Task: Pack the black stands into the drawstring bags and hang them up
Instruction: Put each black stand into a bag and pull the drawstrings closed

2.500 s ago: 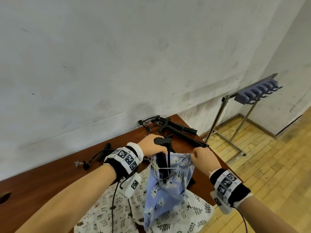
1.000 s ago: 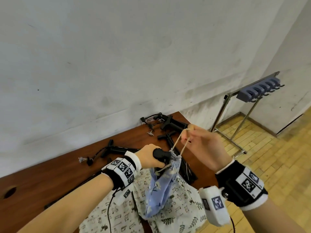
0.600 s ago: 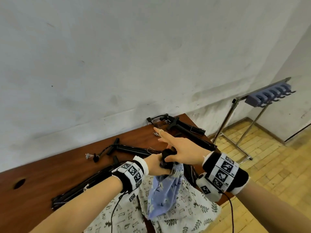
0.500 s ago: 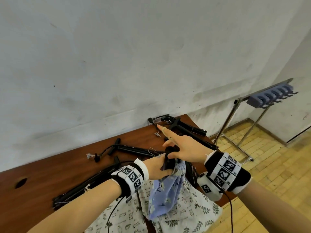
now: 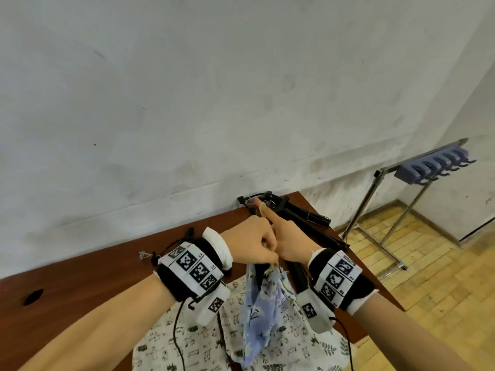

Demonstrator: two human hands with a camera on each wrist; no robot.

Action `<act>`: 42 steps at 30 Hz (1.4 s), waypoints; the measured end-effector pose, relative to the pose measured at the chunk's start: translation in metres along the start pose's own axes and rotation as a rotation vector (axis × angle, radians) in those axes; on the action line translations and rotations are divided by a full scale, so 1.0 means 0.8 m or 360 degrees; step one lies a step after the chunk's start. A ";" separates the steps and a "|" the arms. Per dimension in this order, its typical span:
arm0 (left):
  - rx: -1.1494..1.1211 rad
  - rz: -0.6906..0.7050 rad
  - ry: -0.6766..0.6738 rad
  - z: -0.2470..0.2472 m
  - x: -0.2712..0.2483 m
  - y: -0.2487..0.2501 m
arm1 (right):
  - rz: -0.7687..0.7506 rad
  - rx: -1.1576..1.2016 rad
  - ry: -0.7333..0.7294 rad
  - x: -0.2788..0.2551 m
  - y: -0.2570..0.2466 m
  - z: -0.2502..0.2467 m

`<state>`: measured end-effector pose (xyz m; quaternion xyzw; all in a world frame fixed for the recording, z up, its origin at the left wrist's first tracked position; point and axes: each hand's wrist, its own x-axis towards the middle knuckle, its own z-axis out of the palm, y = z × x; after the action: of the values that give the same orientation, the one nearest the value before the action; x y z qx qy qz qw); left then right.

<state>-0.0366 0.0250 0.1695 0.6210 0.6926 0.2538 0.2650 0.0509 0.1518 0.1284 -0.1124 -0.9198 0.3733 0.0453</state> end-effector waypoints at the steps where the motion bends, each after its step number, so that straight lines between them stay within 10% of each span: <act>1: -0.0089 -0.0034 0.0106 0.001 0.003 -0.006 | 0.0032 0.0017 0.0043 0.001 0.003 -0.002; 6: -0.0594 -0.0353 0.0547 0.003 0.019 -0.036 | 0.0176 0.0034 0.0110 -0.005 0.024 -0.013; 15: -0.1317 -0.0368 0.0099 -0.006 0.015 -0.042 | 0.0255 0.0407 -0.0114 -0.031 0.020 -0.019; 21: -0.0927 -0.0277 0.0272 0.002 0.020 -0.038 | 0.0192 0.1008 0.0059 -0.039 0.001 -0.018; 30: -0.0939 -0.0395 0.0602 0.071 0.015 -0.070 | 0.0241 0.0056 0.0492 -0.028 -0.009 -0.011; 36: -0.0473 -0.0474 0.0902 0.089 0.040 -0.055 | 0.0348 0.0400 0.0447 -0.022 -0.021 -0.013; 42: -0.0258 -0.0380 0.0720 0.088 0.039 -0.067 | 0.0638 0.1133 0.0326 -0.042 -0.022 -0.052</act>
<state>-0.0304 0.0520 0.0801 0.4392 0.7800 0.4076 0.1804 0.0876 0.1597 0.1703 -0.3029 -0.6841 0.6560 0.0990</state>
